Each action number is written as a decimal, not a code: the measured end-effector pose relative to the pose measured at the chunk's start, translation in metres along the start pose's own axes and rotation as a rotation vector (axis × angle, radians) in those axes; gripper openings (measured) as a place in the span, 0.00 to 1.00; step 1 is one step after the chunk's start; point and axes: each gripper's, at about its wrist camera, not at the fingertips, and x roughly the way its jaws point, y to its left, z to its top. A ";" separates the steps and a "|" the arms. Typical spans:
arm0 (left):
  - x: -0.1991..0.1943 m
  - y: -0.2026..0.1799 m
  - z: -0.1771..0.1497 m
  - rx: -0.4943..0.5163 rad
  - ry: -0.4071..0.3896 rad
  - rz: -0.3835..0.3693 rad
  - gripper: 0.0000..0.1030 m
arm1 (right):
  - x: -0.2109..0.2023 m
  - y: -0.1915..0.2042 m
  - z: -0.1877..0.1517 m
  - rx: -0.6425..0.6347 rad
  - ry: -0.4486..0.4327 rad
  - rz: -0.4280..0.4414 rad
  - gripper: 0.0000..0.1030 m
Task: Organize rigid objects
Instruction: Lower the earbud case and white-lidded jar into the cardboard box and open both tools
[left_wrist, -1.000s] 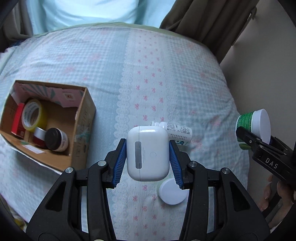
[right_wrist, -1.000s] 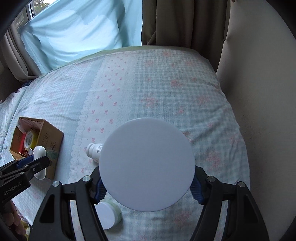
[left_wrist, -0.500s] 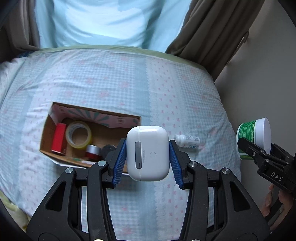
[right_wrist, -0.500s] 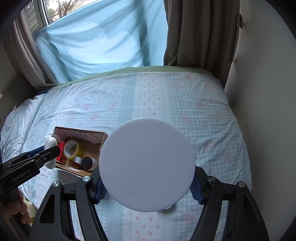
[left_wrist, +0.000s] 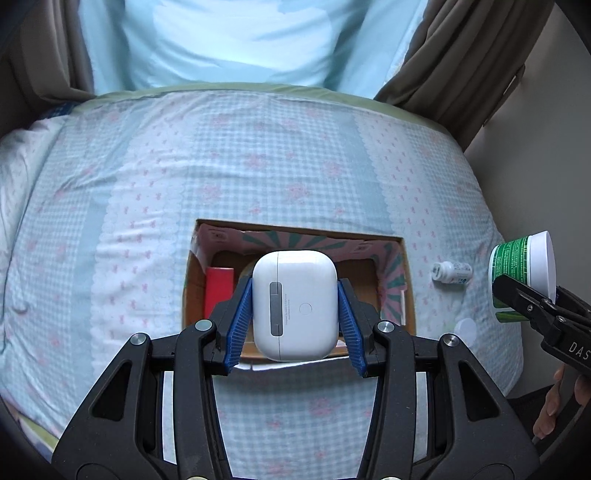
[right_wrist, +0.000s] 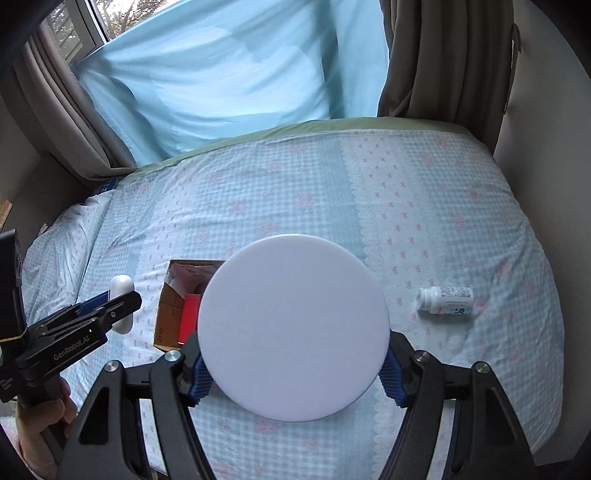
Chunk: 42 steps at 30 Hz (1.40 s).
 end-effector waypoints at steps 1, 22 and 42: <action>0.009 0.005 0.002 0.009 0.008 -0.002 0.40 | 0.009 0.005 0.000 0.007 0.010 -0.001 0.66; 0.206 0.019 -0.006 0.177 0.217 -0.006 0.40 | 0.211 0.005 0.001 0.022 0.211 -0.089 0.66; 0.216 0.006 -0.012 0.352 0.274 0.028 0.97 | 0.236 0.009 0.008 0.035 0.250 -0.052 1.00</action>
